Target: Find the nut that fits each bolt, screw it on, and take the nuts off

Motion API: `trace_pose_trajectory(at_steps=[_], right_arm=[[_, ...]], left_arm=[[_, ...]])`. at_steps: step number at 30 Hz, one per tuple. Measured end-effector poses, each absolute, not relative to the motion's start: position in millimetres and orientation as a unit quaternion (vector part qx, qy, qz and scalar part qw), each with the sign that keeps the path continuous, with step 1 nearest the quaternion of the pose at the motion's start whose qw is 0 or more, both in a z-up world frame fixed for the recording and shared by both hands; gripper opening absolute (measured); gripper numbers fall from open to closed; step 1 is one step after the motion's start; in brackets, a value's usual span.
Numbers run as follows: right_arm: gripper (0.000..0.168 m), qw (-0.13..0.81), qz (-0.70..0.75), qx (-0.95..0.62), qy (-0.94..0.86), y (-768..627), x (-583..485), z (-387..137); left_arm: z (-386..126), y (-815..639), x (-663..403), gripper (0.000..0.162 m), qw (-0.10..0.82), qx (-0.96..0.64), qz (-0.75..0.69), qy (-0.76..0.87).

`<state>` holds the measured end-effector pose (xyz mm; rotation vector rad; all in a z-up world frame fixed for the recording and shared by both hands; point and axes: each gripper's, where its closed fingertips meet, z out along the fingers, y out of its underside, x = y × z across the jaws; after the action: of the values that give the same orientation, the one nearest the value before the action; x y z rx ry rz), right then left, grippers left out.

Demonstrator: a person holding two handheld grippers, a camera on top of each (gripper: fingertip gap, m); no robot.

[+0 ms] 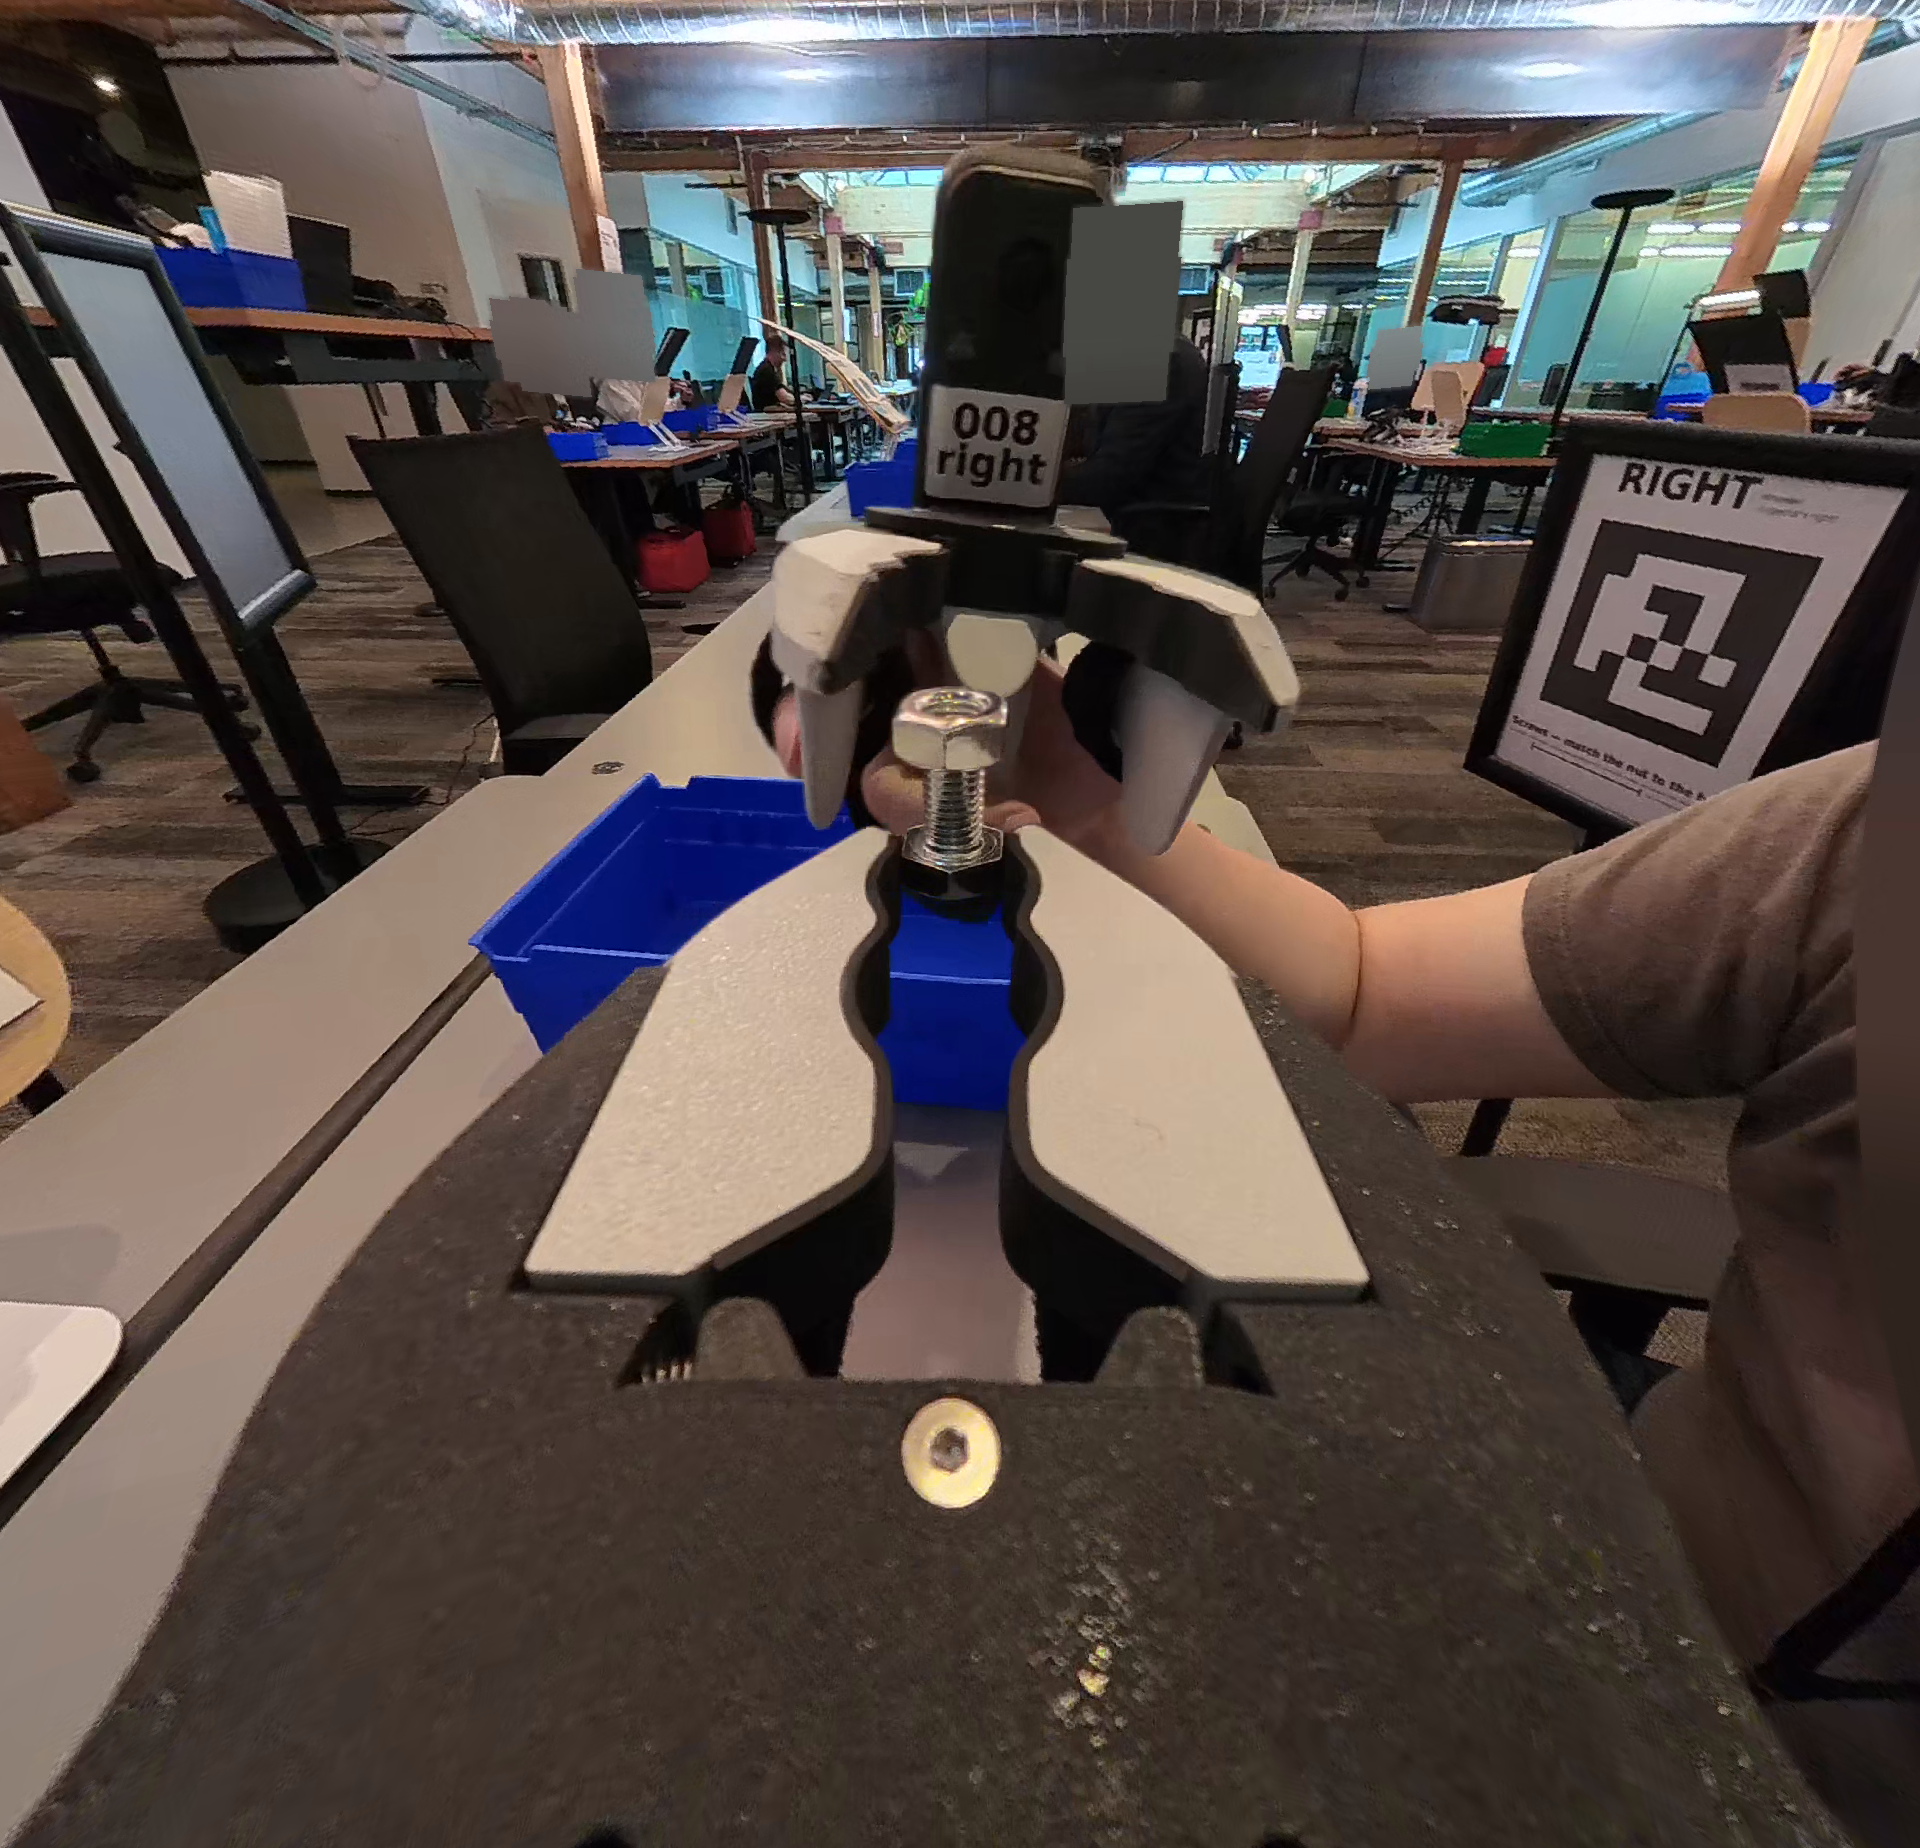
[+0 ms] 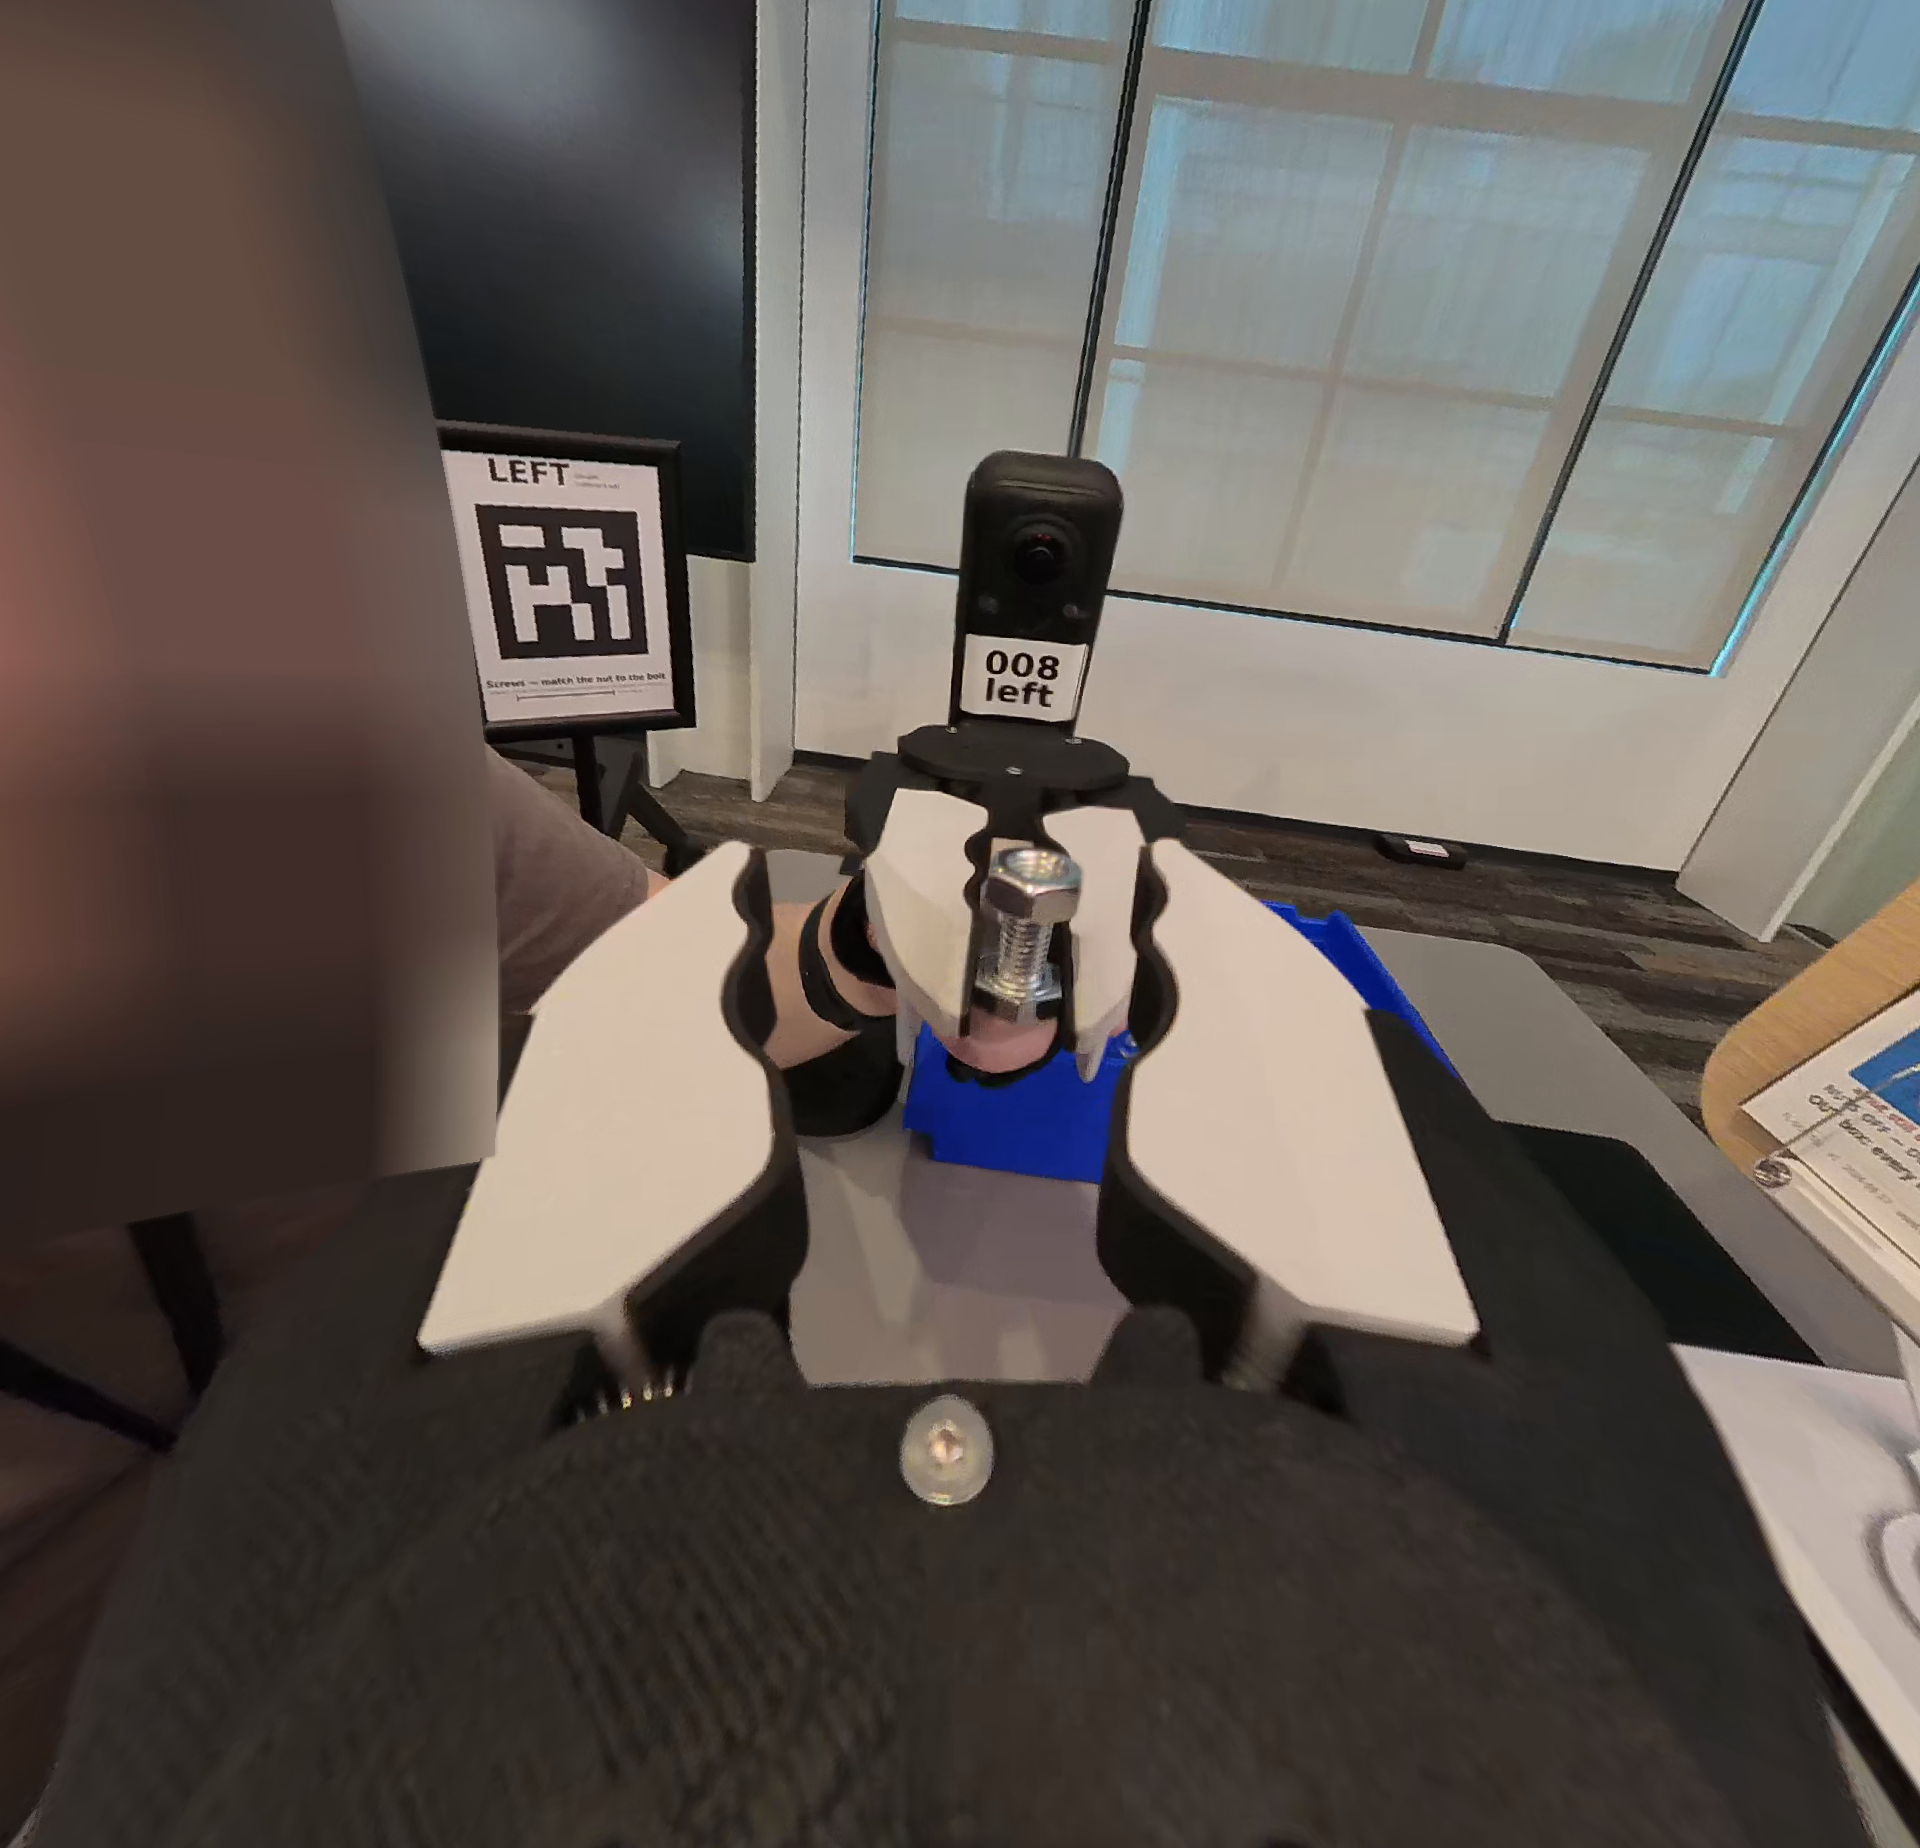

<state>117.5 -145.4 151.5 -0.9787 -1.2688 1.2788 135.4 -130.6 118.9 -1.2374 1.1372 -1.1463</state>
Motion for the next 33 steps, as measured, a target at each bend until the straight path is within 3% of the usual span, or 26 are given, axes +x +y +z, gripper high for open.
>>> trace_pose_trajectory(at_steps=[12,33], right_arm=[[0.075,0.498,0.543,-0.398,-0.546,-157.4,97.5,140.1],[0.071,0.518,0.504,-0.412,-0.555,-149.1,117.6,144.8]], left_arm=[[116.1,-130.0,139.7,0.018,0.530,-0.518,-0.477,0.473],[124.2,-115.1,124.5,0.018,0.550,-0.526,-0.466,0.451]])
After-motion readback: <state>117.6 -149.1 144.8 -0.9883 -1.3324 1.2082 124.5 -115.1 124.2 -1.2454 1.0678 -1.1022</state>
